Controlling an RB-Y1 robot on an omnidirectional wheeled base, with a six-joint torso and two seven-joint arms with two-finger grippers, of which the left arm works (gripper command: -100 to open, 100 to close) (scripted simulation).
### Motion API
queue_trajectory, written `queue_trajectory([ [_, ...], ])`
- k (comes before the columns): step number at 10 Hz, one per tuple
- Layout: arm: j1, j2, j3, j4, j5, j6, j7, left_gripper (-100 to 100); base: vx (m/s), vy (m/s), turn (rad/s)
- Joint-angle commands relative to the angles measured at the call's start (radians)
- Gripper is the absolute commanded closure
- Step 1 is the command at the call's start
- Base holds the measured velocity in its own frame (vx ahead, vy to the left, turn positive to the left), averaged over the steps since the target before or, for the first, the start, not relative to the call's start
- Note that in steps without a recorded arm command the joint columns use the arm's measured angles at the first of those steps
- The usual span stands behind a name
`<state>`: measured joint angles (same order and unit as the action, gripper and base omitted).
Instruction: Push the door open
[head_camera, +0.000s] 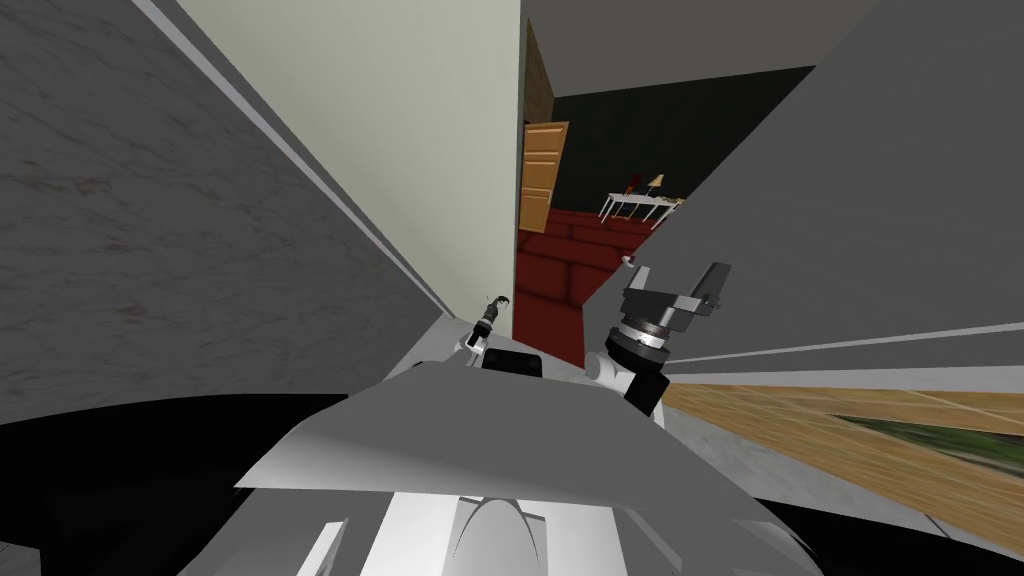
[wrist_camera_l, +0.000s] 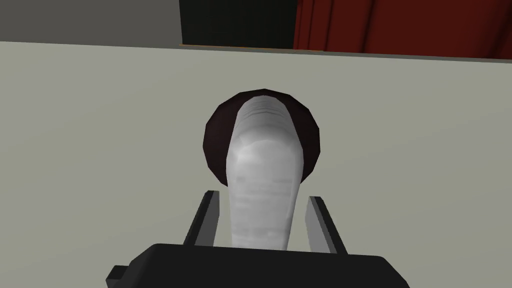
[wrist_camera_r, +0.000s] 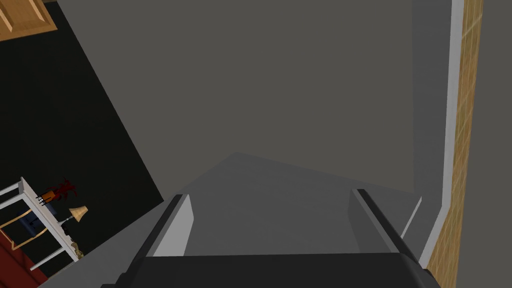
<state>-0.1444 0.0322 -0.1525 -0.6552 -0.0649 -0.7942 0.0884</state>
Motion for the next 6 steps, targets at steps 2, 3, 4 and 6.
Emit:
queue_trajectory([
  [2,0.001,0.000,0.000,0.000,0.000,0.000,0.000,100,-0.021,0.011,-0.015],
  [3,0.001,0.000,0.000,0.000,0.000,0.000,0.000,100,0.000,0.000,0.000],
  [4,0.001,0.000,0.000,0.000,0.000,0.000,0.000,100,0.000,0.000,0.000],
  [6,-0.005,0.009,0.012,-0.001,0.006,0.002,-0.004,100,0.051,-0.021,0.008],
])
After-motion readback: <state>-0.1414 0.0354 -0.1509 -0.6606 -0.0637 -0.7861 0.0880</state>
